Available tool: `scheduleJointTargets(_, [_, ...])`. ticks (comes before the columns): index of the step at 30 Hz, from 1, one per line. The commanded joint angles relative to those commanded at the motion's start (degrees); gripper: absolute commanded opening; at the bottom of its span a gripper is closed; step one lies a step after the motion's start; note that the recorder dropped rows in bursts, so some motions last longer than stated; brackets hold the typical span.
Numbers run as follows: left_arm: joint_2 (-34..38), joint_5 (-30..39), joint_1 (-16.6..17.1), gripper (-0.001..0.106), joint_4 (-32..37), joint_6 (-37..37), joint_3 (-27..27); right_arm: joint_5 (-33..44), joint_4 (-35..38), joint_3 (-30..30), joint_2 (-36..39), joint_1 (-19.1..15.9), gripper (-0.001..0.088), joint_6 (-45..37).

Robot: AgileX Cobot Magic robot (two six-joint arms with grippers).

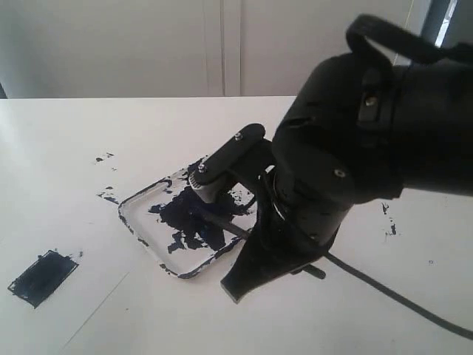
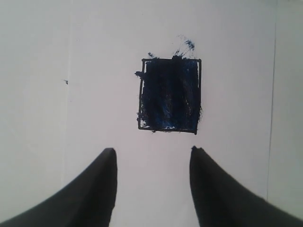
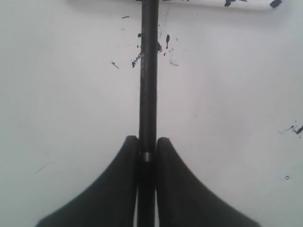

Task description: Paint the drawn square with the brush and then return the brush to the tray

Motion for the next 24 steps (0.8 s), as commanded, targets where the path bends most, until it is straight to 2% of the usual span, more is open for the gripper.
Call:
scheduleJointTargets(5, [0.0, 0.0, 0.0, 0.052, -0.1, 0.0, 0.0, -4.3, -1.4, 3.6, 1.5, 0.0, 0.0000, 5.0])
scheduleJointTargets(10, [0.0, 0.0, 0.0, 0.052, -0.4, 0.0, 0.0, -7.2, -2.4, 7.1, 2.7, 0.0, 0.0007, 6.5])
scheduleJointTargets(12, [0.0, 0.0, 0.0, 0.052, -0.4, 0.0, 0.0, -7.7, -3.9, 8.2, 2.7, 0.0, 0.0046, 8.0])
scheduleJointTargets(18, [0.0, 0.1, 0.0, 0.052, -0.4, 0.0, 0.0, -11.5, -5.6, 10.7, 2.7, 0.0, 0.0254, 9.1])
scheduleJointTargets(24, [0.0, 0.1, 0.0, 0.052, -0.4, 0.0, 0.0, -12.9, -7.9, 10.9, 2.5, 0.0, 0.0271, 10.8])
